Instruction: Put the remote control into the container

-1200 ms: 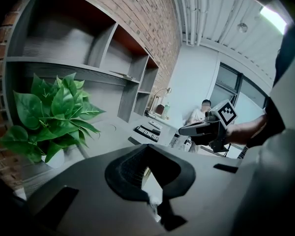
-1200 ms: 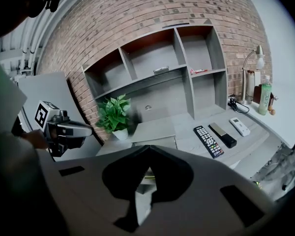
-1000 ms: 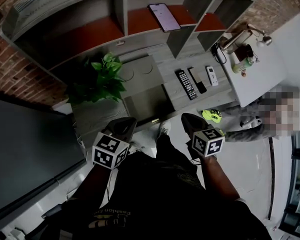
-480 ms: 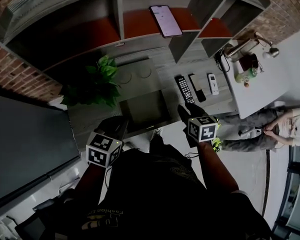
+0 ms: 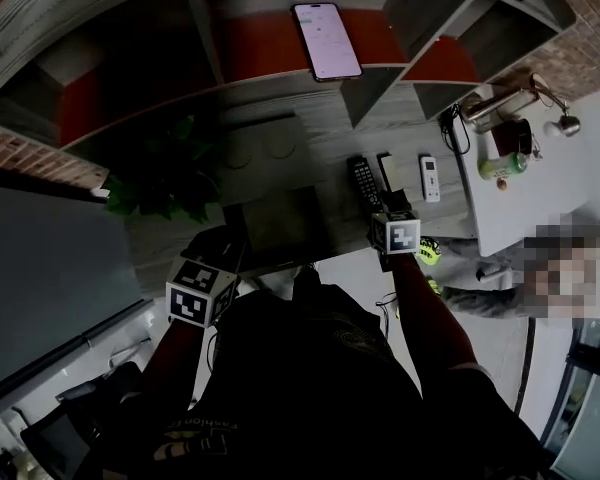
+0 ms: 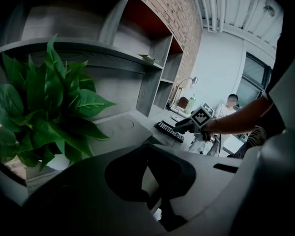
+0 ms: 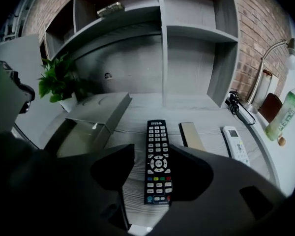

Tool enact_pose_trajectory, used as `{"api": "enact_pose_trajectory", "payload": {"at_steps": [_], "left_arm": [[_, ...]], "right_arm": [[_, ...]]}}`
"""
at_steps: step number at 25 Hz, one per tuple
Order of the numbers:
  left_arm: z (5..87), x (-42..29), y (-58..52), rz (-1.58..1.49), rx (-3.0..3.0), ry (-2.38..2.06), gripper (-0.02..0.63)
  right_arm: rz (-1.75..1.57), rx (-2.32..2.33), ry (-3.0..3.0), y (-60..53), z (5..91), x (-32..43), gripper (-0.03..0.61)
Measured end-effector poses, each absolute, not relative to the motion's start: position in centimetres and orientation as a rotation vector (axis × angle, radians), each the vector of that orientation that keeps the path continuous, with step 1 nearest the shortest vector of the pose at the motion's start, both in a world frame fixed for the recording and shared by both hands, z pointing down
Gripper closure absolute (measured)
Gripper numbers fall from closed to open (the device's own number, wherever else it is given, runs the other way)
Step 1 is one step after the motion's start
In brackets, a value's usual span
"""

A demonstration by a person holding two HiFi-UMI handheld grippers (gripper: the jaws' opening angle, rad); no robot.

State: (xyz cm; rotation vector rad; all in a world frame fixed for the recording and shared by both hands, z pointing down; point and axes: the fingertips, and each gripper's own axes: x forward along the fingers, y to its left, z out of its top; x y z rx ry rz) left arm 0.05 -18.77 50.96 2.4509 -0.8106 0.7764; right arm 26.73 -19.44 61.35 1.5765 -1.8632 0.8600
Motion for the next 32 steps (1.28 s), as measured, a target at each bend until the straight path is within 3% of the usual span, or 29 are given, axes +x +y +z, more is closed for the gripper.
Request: {"api": "enact_pose_trajectory", "payload": {"at_steps": [13,32], "left_arm": [[51.2,1.0,-21.2,0.753,2.375,-0.865,0.607],[52.0,-0.4,-19.7,0.718,2.331,-0.855,0.607]], "right_arm": [[0.934,1.385,-1.715,-22.0,69.2,29.9,0.344],[0.953,1.415,-1.707,-20.8,68.8,29.4,0.345]]}}
